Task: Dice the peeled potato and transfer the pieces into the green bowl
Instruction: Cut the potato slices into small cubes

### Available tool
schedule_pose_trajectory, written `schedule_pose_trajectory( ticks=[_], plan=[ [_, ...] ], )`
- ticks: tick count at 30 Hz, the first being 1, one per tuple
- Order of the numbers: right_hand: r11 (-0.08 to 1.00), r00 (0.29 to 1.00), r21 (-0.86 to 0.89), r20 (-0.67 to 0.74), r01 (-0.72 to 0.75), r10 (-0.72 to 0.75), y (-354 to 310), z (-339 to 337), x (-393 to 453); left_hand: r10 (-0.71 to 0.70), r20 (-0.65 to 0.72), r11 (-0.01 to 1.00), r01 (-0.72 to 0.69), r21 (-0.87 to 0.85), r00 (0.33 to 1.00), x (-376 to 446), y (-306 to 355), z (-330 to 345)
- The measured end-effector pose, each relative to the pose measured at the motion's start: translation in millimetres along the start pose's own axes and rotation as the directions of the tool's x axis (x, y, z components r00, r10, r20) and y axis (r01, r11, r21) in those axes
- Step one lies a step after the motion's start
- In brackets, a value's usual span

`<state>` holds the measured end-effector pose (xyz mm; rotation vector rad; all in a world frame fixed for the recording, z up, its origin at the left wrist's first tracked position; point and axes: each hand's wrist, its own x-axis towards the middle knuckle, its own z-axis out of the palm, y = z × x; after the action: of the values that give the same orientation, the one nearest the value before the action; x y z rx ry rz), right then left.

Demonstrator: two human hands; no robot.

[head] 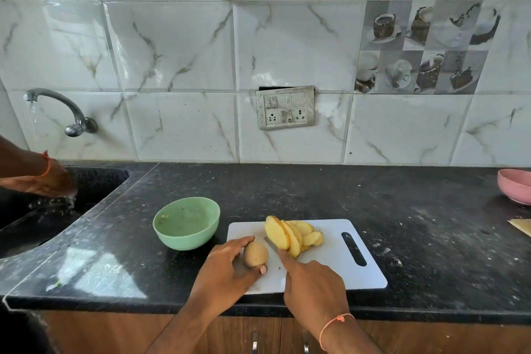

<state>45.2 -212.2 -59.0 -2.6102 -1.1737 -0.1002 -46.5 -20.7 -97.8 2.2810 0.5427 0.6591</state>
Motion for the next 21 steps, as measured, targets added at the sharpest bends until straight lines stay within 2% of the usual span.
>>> schedule_pose_trajectory(
  ticks=[7,10,14,21],
  plan=[
    [0.99,0.996,0.134,-0.084,0.049,-0.038,1.8,-4.7,-4.9,0.06,0.044,0.993,-0.064,0.094,0.997,3.5,0.6,0.3],
    [0.984,0.994,0.173,-0.106,0.031,-0.013,0.7,-8.1,-9.0,0.064,0.059,0.996,-0.068,0.058,0.996,5.5,0.9,0.1],
    [0.987,0.994,0.163,-0.108,0.012,0.006,3.4,-11.5,-7.4,0.104,0.072,0.992,-0.109,0.065,0.992,15.6,2.0,1.2],
    [0.995,0.995,0.098,-0.099,-0.02,0.03,5.4,-14.2,-4.9,0.049,0.1,0.998,-0.052,0.026,0.994,36.0,-10.8,3.7]
  ],
)
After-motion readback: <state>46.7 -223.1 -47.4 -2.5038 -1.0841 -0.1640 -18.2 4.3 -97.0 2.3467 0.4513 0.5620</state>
